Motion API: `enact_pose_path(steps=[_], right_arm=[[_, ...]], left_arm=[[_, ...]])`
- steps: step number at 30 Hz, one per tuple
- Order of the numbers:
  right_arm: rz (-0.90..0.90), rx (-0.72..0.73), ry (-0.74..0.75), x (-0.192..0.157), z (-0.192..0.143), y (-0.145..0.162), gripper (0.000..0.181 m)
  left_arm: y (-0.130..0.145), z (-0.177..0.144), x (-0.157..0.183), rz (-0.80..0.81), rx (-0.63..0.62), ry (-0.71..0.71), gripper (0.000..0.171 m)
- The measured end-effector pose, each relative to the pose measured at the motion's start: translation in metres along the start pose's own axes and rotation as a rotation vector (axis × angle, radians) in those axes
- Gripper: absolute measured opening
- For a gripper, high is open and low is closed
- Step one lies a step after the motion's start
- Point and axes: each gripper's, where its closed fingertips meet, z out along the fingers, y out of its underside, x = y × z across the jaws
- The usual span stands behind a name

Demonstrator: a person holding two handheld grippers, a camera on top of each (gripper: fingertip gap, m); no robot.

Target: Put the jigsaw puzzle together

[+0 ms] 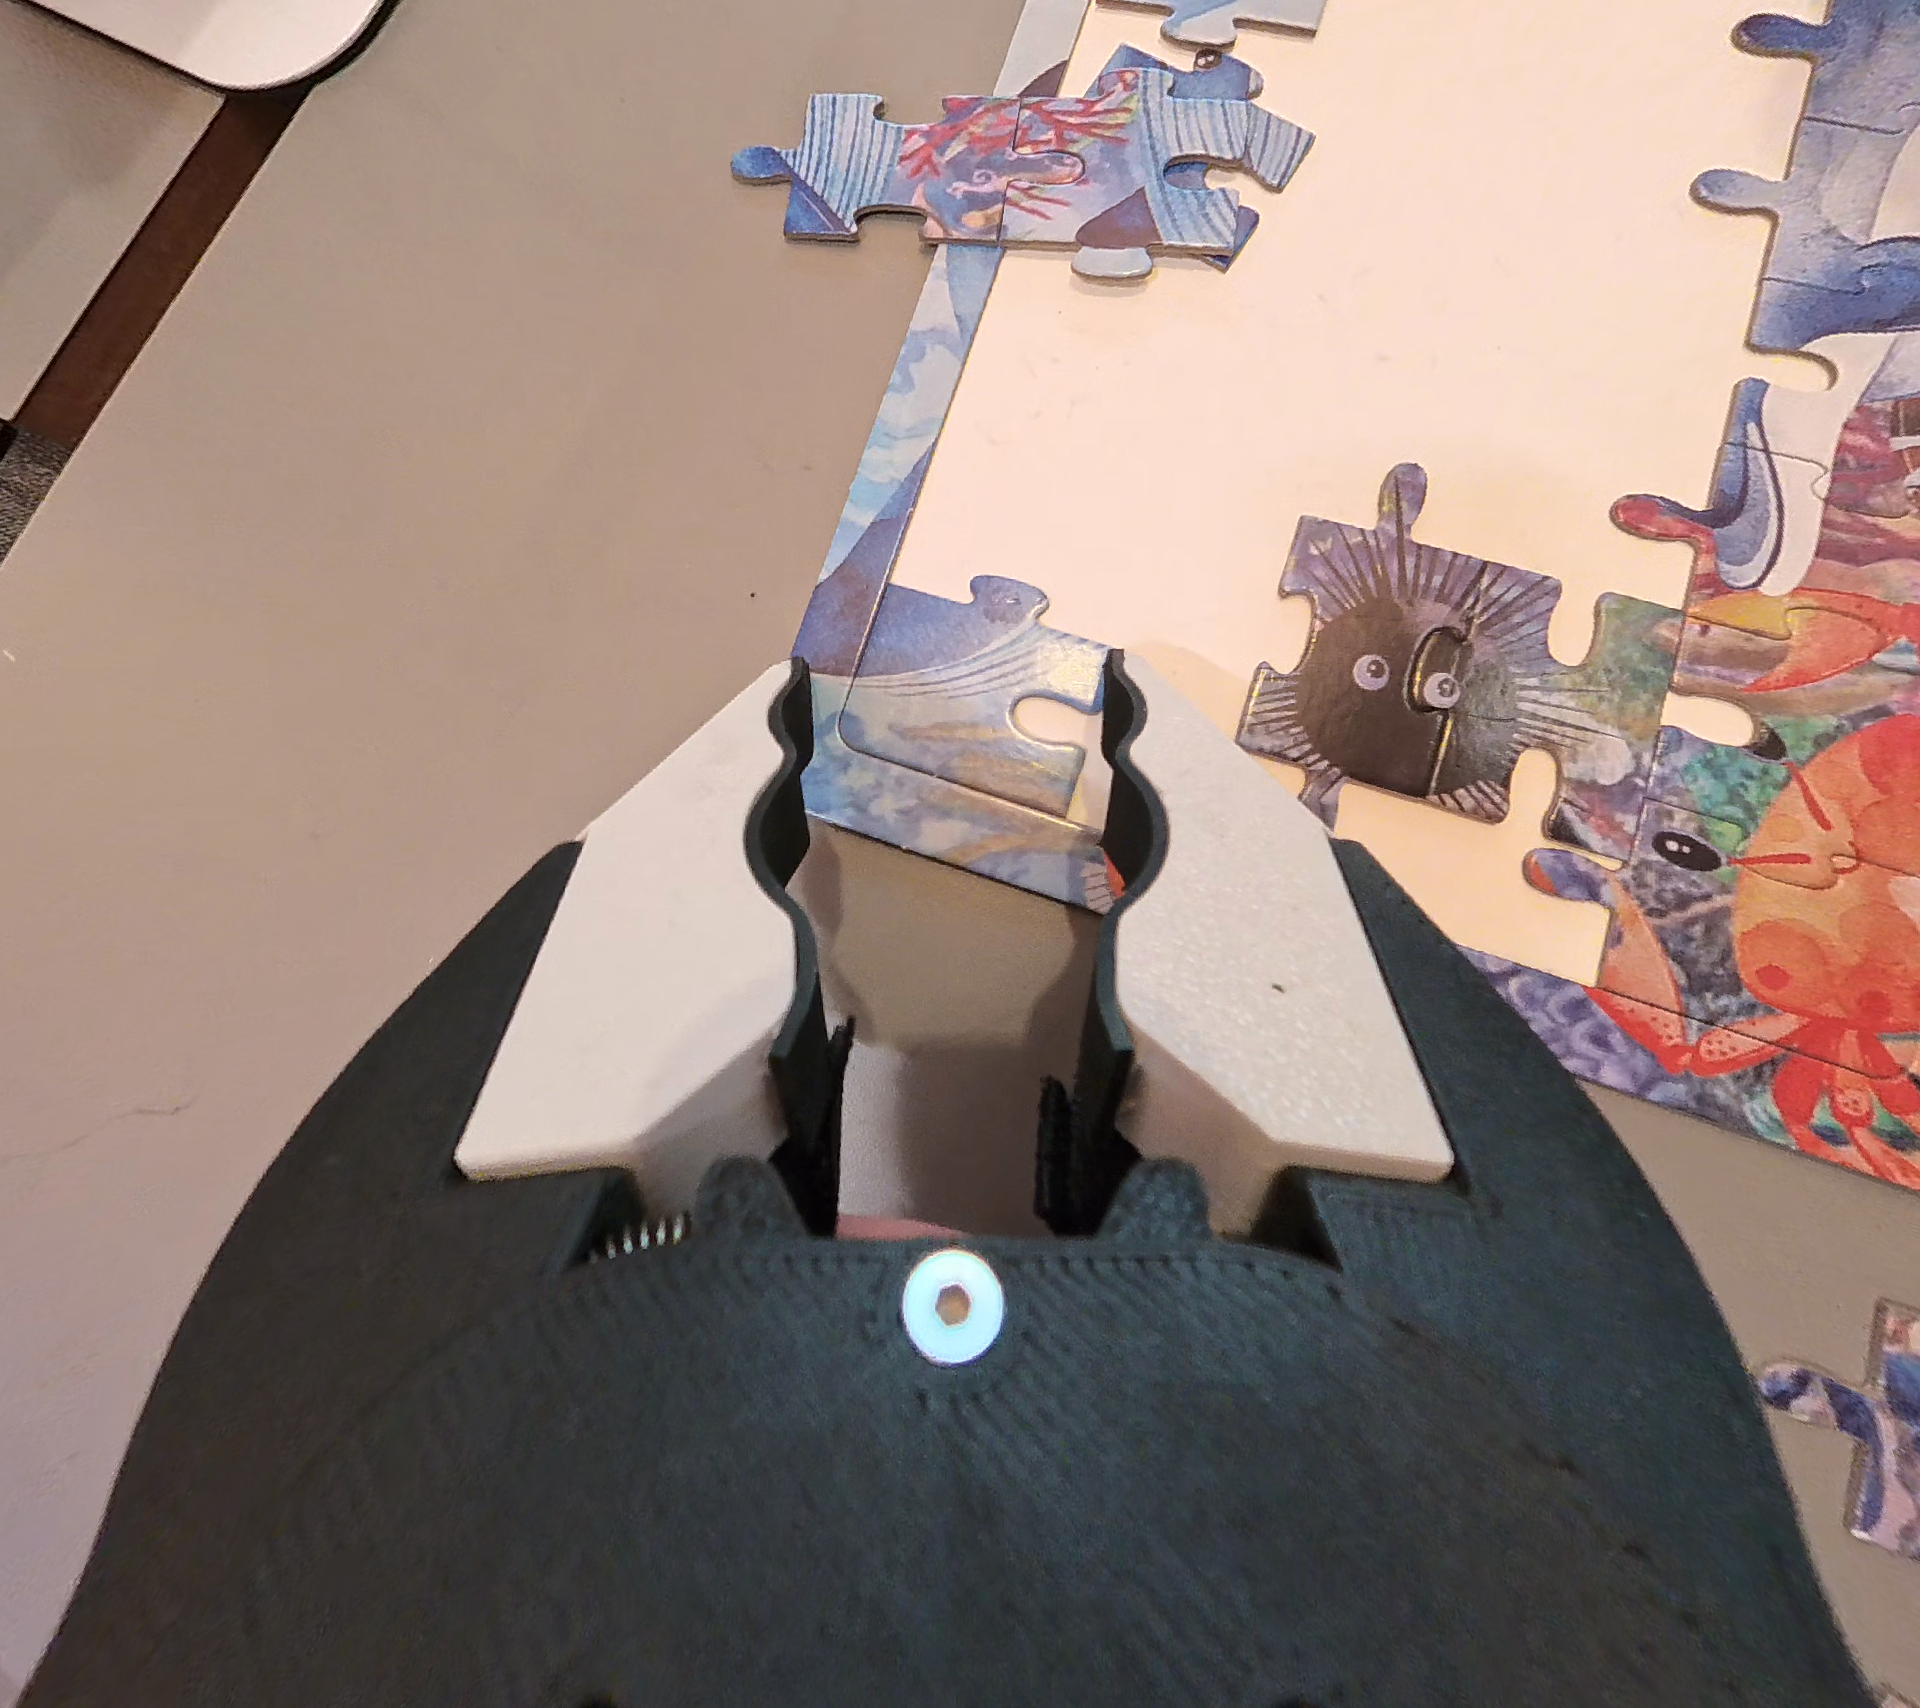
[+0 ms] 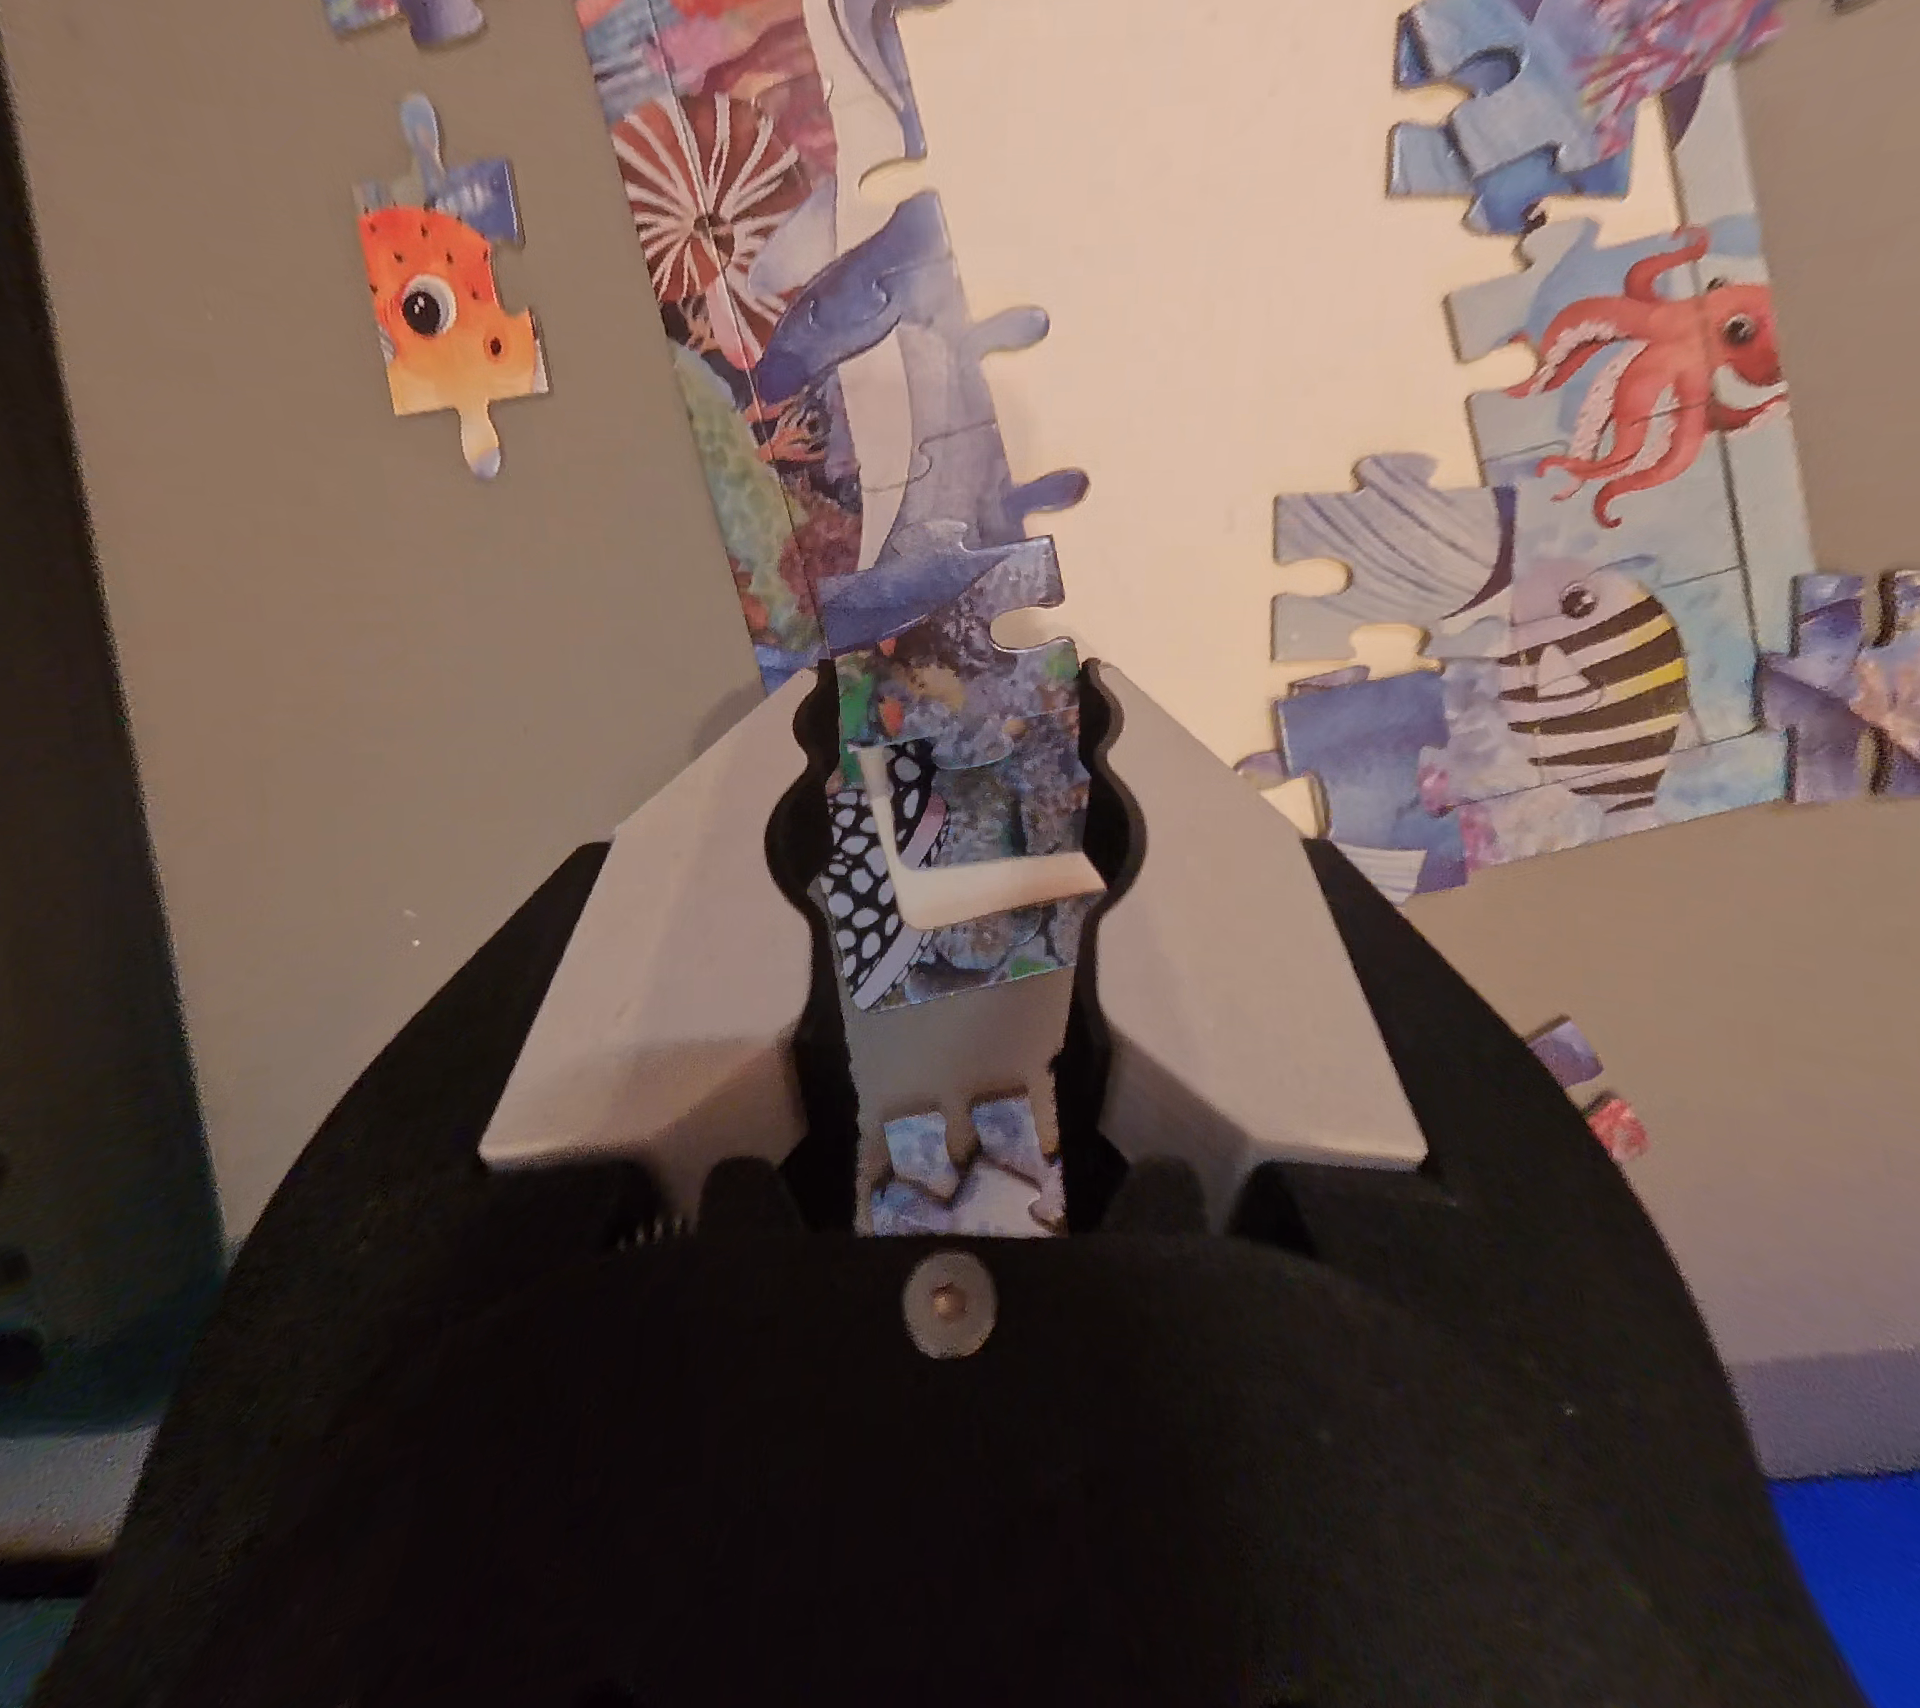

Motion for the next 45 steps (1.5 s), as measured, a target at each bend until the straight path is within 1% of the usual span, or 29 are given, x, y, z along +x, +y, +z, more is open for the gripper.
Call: enact_pose_path(steps=[2,7,12,16,20,22,23,24,26,28,30,33,35,39,41,45], right_arm=[[-0.003,-0.035,0.007,0.000,0.003,0.009,0.044],[-0.016,-0.080,0.013,0.001,0.010,0.017,0.044],[-0.021,-0.083,0.003,-0.001,0.009,0.017,0.044],[-0.042,-0.120,0.005,0.000,0.009,0.020,0.044],[-0.053,-0.129,-0.004,-0.002,0.010,0.017,0.046],[-0.038,-0.115,0.010,-0.001,0.006,0.014,0.058],[-0.025,-0.103,0.023,0.002,0.003,0.012,0.060],[-0.017,-0.090,0.037,0.004,-0.002,0.012,0.058],[-0.011,-0.081,0.049,0.005,-0.009,0.015,0.057],[0.001,-0.084,0.049,0.005,-0.013,0.021,0.057],[0.009,-0.087,0.041,0.005,-0.012,0.026,0.059],[0.016,-0.097,0.032,0.008,-0.005,0.034,0.058],[0.017,-0.073,0.014,0.009,-0.003,0.034,0.054],[0.008,-0.062,-0.005,0.013,0.001,0.037,0.050],[0.004,-0.062,-0.020,0.012,0.001,0.037,0.052],[-0.029,-0.068,-0.008,0.014,0.002,0.037,0.050]], left_arm=[[0.000,0.000,0.000,-0.003,0.000,0.000,0.054],[0.001,0.000,0.001,-0.009,0.003,0.008,0.054],[0.001,0.000,0.000,-0.015,0.007,0.015,0.056],[0.001,0.000,0.000,-0.015,0.006,0.014,0.056],[0.001,-0.003,-0.002,0.001,-0.007,-0.006,0.058],[-0.005,-0.011,-0.008,0.027,0.012,-0.047,0.058],[-0.013,-0.018,-0.007,0.039,0.036,-0.057,0.058],[-0.023,-0.026,-0.005,0.052,0.057,-0.061,0.058],[-0.045,-0.040,0.009,0.086,0.100,-0.042,0.057],[-0.068,-0.046,0.036,0.135,0.133,0.005,0.056],[-0.086,-0.041,0.071,0.203,0.138,0.060,0.056],[-0.099,-0.022,0.126,0.287,0.112,0.159,0.057],[-0.099,-0.007,0.155,0.320,0.083,0.218,0.057],[-0.090,0.019,0.183,0.342,0.018,0.262,0.057],[-0.083,0.028,0.190,0.360,-0.012,0.260,0.057],[-0.073,0.040,0.194,0.375,-0.049,0.255,0.057]])
